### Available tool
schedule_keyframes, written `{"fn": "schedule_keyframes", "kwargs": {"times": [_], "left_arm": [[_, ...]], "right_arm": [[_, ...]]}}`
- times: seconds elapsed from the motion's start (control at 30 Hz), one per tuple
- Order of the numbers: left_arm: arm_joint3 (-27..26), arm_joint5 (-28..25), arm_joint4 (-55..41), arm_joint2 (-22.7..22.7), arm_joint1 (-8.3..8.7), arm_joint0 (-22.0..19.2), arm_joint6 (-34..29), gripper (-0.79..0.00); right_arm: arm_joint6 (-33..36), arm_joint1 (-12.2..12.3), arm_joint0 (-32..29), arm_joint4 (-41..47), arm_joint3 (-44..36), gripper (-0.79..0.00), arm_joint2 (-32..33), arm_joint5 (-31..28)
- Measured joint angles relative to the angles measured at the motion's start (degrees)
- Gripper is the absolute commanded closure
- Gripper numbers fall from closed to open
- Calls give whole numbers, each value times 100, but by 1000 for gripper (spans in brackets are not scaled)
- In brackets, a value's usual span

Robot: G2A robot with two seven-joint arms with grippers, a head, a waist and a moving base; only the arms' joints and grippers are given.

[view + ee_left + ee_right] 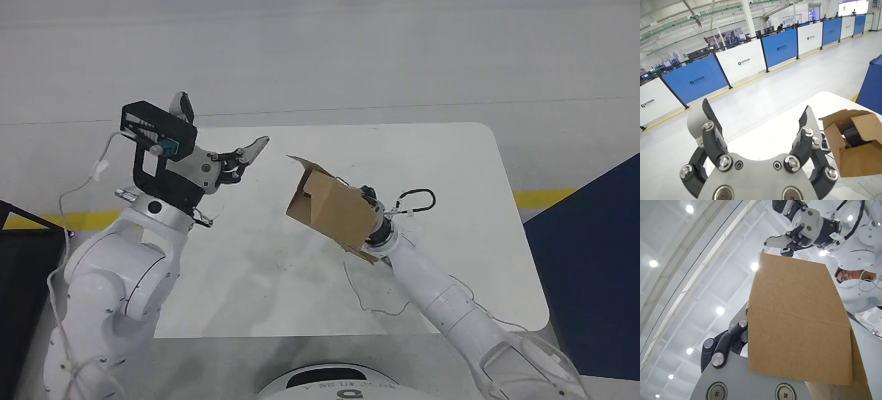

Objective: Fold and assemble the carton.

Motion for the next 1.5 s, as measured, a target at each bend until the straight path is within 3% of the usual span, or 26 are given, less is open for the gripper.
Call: {"fn": "schedule_keyframes", "kwargs": {"times": [0.13, 0.3, 0.77, 1.0, 1.2, 1.5], "left_arm": [[90, -198, -123, -46, 8, -73, -207, -785], [292, -498, 10, 310, 8, -173, -386, -785], [519, -540, 146, 773, -31, -463, -535, -785], [526, -336, -96, 520, -40, -391, -340, -785], [410, -699, -404, 195, -6, -169, -326, -785], [586, -954, -233, 492, -3, -267, -430, -785]], "right_arm": [[-171, 35, -127, -173, -183, 0, 129, 58], [-286, 36, -229, -249, -342, 0, 216, 141], [-406, -37, -259, -292, -373, 0, 314, 320], [-406, -90, -215, -246, -296, 0, 354, 361], [-443, -138, -162, -209, -242, 0, 374, 425], [-522, -211, -69, -278, -191, 0, 354, 492]]}}
